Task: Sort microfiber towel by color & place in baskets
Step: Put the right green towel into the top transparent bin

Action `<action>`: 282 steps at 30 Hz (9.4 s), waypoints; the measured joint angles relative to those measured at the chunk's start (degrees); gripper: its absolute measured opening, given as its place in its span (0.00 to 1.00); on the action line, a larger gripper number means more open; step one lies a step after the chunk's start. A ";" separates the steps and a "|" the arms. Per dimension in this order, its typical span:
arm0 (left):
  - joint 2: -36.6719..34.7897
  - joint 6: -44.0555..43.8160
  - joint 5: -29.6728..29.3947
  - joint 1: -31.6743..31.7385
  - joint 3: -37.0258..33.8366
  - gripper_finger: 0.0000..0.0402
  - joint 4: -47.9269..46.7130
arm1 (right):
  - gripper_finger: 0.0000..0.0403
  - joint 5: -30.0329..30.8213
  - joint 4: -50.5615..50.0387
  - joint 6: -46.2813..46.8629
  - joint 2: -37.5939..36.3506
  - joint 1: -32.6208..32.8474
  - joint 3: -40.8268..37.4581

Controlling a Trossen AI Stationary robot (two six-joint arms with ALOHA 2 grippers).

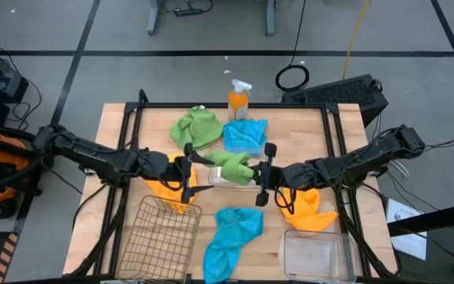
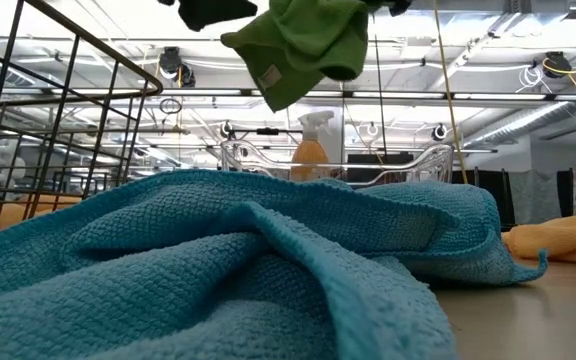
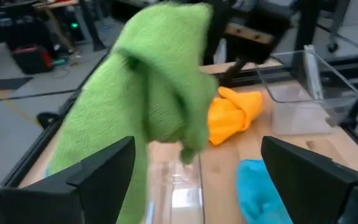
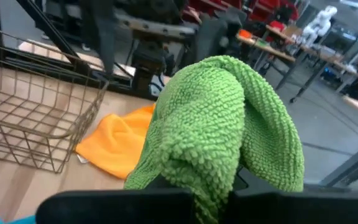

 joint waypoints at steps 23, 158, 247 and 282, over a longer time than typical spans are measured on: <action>15.45 0.82 -3.25 0.79 0.04 0.88 34.47 | 0.01 -0.20 2.87 -2.63 0.47 -0.23 0.00; 21.35 -3.80 2.32 11.74 3.05 0.52 0.59 | 0.63 1.42 -27.85 22.14 -6.14 2.42 -2.96; 14.81 -0.81 -6.90 17.03 7.37 0.52 -16.31 | 0.01 -30.85 5.97 17.87 23.58 -21.55 -5.01; 14.90 -3.92 -16.18 26.85 6.34 0.52 -32.65 | 0.00 -38.18 -10.39 26.76 25.21 -21.50 2.63</action>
